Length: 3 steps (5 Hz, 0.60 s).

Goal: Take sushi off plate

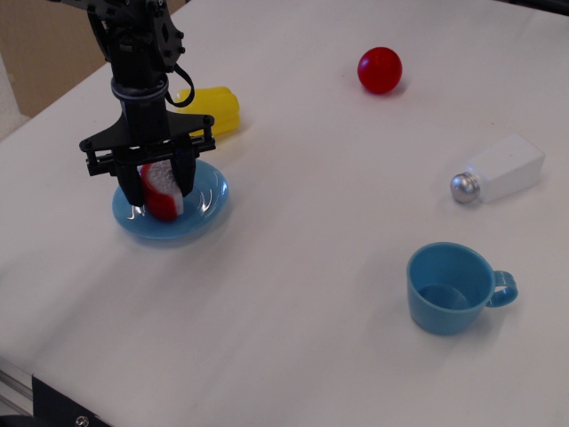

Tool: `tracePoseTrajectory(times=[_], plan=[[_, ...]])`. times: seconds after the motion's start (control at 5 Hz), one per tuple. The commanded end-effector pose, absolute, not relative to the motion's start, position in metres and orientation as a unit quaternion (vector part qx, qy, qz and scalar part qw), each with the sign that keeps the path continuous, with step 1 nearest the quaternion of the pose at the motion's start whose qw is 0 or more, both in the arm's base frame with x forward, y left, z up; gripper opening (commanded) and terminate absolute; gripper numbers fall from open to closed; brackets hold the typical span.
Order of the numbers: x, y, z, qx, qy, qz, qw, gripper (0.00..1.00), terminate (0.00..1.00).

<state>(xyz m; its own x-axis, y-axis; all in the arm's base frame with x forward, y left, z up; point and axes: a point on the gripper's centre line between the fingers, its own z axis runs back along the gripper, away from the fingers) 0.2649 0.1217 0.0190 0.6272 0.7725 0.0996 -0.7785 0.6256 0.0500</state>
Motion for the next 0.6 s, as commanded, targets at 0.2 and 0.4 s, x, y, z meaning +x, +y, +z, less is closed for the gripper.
tracePoseTrajectory(times=[0.2, 0.4], plan=[[0.305, 0.092, 0.092, 0.048, -0.107, 0.383, 0.916, 0.0, 0.0], [0.331, 0.076, 0.085, 0.03, -0.106, 0.344, 0.933, 0.0, 0.0]])
